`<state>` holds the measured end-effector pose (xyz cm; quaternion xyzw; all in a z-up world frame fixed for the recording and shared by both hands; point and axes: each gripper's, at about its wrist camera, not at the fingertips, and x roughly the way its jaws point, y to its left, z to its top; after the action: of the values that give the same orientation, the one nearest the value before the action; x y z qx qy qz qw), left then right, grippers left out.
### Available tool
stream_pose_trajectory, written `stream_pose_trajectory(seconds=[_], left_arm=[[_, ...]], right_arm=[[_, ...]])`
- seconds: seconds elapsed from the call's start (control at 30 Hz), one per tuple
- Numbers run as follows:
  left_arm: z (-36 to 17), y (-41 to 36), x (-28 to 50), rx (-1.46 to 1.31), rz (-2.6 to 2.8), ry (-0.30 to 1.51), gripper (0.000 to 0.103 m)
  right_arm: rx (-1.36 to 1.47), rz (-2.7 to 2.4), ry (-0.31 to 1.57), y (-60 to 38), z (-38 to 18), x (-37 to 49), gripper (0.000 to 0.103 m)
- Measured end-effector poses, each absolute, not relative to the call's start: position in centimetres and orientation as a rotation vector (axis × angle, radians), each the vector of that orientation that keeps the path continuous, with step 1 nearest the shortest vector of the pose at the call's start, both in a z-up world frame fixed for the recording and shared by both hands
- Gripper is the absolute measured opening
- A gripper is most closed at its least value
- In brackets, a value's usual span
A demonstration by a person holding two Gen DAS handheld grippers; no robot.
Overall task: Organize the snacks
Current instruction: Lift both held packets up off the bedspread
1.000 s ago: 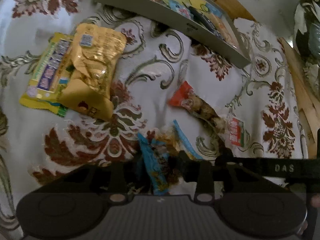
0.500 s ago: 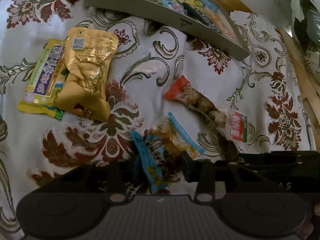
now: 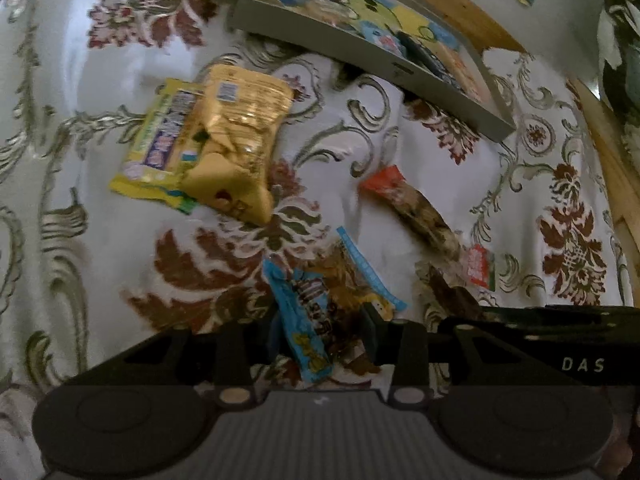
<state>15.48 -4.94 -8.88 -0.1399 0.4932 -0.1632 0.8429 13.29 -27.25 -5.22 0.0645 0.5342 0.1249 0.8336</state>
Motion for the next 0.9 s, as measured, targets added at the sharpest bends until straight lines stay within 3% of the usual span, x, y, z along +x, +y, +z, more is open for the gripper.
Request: stream_pose_trajectory(seconds=[0.03,0.9], left_arm=[[-8.8,-4.7,15.3,-0.299,-0.338,1.035,0.034],[-7.5,-5.2,14.1,-0.212,-0.318,0.909,0.027]], right_arm=[[0.139,0.273,1.122,-27.2,-5.1,13.2,0.047],[0.187,0.314,1.018,-27.7,-3.5,12.5,0.046]])
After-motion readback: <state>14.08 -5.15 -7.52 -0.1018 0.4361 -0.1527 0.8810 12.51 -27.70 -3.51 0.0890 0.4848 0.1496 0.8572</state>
